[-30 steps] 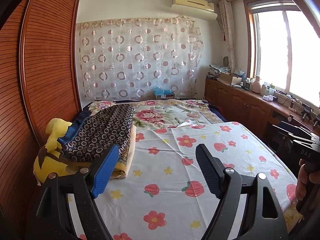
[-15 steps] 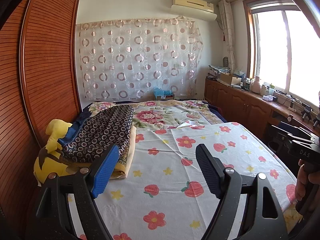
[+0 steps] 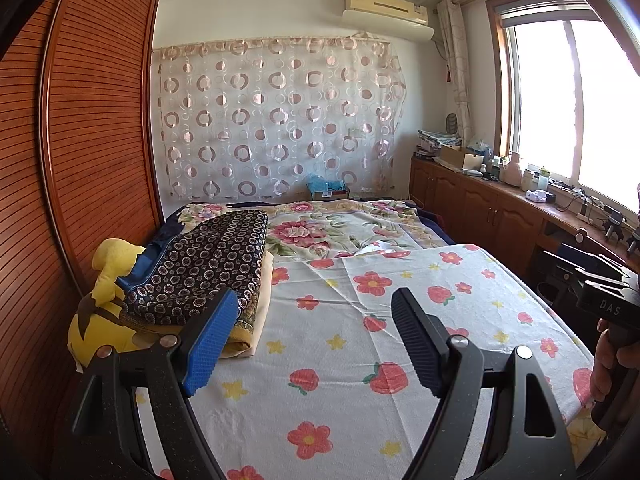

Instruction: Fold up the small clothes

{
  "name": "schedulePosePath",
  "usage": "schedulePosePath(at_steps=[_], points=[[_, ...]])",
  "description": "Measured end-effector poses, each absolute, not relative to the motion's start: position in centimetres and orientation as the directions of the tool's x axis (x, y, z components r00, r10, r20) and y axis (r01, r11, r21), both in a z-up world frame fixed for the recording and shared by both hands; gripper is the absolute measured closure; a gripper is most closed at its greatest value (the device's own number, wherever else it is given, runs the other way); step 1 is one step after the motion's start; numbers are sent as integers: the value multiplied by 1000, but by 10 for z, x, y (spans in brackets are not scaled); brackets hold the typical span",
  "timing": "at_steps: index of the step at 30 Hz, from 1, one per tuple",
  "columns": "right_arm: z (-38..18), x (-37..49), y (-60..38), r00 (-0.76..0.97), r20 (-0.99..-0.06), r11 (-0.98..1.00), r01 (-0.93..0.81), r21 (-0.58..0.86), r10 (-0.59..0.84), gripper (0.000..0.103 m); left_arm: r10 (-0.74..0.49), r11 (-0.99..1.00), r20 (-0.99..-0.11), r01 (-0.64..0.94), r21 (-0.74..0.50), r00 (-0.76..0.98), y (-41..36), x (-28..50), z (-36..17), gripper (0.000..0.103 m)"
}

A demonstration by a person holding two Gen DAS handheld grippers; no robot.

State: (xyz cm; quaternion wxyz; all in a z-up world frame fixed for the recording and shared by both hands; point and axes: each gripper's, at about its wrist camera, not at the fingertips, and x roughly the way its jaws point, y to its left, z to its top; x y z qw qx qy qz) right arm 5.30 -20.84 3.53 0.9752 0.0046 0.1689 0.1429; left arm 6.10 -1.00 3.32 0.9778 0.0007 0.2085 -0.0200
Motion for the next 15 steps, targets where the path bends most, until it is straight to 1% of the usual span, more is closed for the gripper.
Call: schedulePosePath(at_steps=[15], points=[[35, 53, -208, 903, -326, 959, -277, 59, 281, 28, -39, 999, -408, 40, -6, 912, -10, 61, 33, 23]])
